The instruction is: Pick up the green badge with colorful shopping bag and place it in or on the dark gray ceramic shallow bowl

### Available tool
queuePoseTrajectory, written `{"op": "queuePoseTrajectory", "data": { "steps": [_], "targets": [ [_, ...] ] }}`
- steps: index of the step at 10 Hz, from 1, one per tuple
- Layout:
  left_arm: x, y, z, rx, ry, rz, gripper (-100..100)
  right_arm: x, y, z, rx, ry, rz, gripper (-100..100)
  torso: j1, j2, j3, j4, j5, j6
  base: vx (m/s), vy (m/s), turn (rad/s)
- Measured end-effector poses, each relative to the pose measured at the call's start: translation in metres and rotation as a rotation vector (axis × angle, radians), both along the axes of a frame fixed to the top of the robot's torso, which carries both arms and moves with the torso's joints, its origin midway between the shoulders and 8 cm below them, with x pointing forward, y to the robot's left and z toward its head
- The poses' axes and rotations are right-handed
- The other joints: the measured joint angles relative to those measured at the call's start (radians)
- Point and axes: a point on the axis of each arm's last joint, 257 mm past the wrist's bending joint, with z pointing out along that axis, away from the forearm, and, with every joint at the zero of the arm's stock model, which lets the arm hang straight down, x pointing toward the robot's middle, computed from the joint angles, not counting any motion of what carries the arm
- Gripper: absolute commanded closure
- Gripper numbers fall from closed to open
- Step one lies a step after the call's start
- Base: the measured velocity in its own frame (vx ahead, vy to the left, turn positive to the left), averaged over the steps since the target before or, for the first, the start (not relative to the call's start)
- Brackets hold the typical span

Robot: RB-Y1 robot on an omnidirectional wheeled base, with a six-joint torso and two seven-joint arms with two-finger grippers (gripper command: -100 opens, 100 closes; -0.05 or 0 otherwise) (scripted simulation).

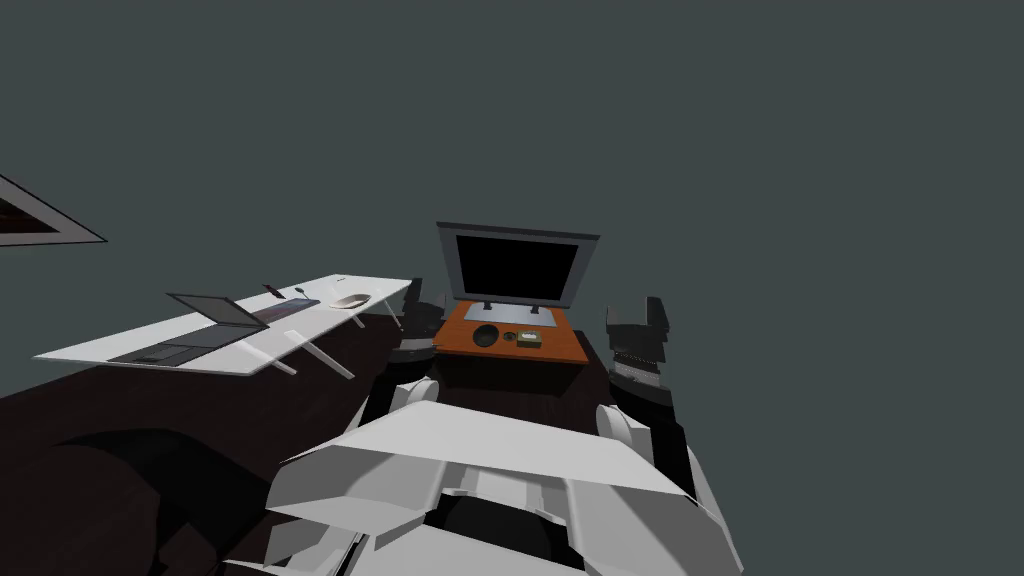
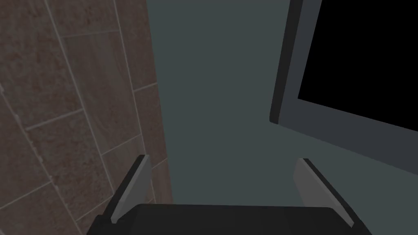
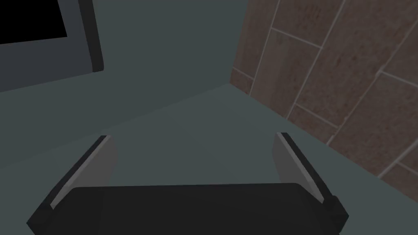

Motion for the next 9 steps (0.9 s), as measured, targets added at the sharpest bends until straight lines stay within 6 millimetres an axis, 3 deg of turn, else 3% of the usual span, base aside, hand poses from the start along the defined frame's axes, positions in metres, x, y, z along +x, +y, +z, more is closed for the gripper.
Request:
{"op": "queuePoseTrajectory", "data": {
  "steps": [2, 9],
  "targets": [
    [0.012, -0.005, -0.013, -0.008, 0.04, -0.05, -100, 0.0, 0.0, 0.0, 0.0, 0.0, 0.0, 0, 0.0, 0.001, 0.001, 0.0, 0.0, 0.0, -0.023, 0.003, -0.143],
    [0.068, -0.031, -0.094, -0.092, 0.254, -0.225, -100, 0.0, 0.0, 0.0, 0.0, 0.0, 0.0, 0, 0.001, -0.001, 0.0, 0.0, 0.0, 0.0, -0.007, 0.004, -0.101]
  ]
}}
